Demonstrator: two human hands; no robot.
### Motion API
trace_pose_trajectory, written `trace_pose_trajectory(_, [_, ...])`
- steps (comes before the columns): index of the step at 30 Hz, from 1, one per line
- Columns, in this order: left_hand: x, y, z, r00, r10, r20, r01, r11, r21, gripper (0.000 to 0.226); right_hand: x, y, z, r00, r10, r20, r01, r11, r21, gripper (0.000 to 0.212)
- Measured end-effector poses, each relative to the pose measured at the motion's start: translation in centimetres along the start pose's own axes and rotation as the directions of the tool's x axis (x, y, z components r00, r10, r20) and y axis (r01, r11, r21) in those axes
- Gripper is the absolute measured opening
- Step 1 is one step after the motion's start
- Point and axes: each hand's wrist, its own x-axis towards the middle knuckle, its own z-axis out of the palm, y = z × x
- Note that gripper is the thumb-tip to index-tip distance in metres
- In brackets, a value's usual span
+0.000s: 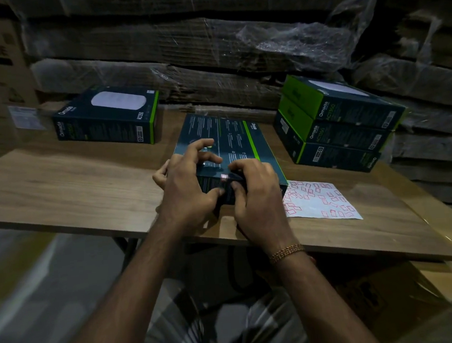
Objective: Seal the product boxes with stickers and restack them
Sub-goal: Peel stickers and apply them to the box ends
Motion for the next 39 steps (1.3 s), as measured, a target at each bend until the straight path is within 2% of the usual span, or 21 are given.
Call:
trace_pose_trajectory(6, [0.0, 0.2, 0.0, 1.000, 0.024, -0.004, -0.024, 1.000, 0.001, 0.104, 0.0, 0.1, -0.1, 1.000, -0.024, -0.017, 0.024, 1.000, -0.004, 0.028])
trace_pose_trajectory(9, [-0.3, 0.3, 0.0, 0.999, -0.005, -0.032, 0.003, 0.998, -0.065, 0.131, -0.2, -0.3, -0.2, 0.998, -0.019, -0.064, 0.017, 0.999, -0.038, 0.028])
trace_pose_trajectory(11, [-0.5, 0.6, -0.1, 0.998, -0.027, -0.059, 0.021, 0.994, -0.109, 0.148, -0.4, -0.3, -0.5, 0.996, 0.035, -0.087, -0.046, 0.992, -0.121, 0.037])
trace_pose_trajectory(13, [-0.7, 0.9, -0.2, 0.994, -0.062, -0.094, 0.048, 0.988, -0.143, 0.153, -0.4, -0.2, -0.7, 0.990, 0.106, -0.097, -0.123, 0.973, -0.194, 0.050])
trace_pose_trajectory(15, [-1.1, 0.8, -0.2, 0.981, -0.130, -0.142, 0.107, 0.981, -0.160, 0.148, -0.4, 0.0, -0.6, 0.986, 0.150, -0.076, -0.163, 0.962, -0.221, 0.056])
trace_pose_trajectory(19, [-2.2, -0.2, -0.6, 0.931, -0.302, -0.205, 0.248, 0.935, -0.252, 0.119, -0.6, 0.2, -0.3, 0.977, 0.210, -0.023, -0.211, 0.964, -0.162, 0.057])
trace_pose_trajectory(23, [-2.7, -0.9, -1.0, 0.915, -0.366, -0.168, 0.295, 0.893, -0.340, 0.092, -0.8, 0.5, -0.3, 0.980, 0.199, -0.008, -0.198, 0.971, -0.131, 0.059])
trace_pose_trajectory(28, [-2.7, -0.7, -1.3, 0.887, -0.414, -0.205, 0.304, 0.857, -0.416, 0.059, -1.0, 0.4, -0.9, 0.983, 0.178, 0.039, -0.168, 0.968, -0.184, 0.064])
trace_pose_trajectory(35, [-4.7, 0.6, -2.3, 0.861, -0.444, -0.249, 0.301, 0.838, -0.454, 0.046, -2.9, 0.1, -2.3, 0.992, 0.104, 0.075, -0.084, 0.968, -0.237, 0.076])
trace_pose_trajectory(39, [-6.1, 1.8, -2.5, 0.839, -0.491, -0.237, 0.311, 0.788, -0.530, 0.035, -3.5, -0.5, -3.0, 0.993, 0.084, 0.078, -0.060, 0.960, -0.273, 0.087])
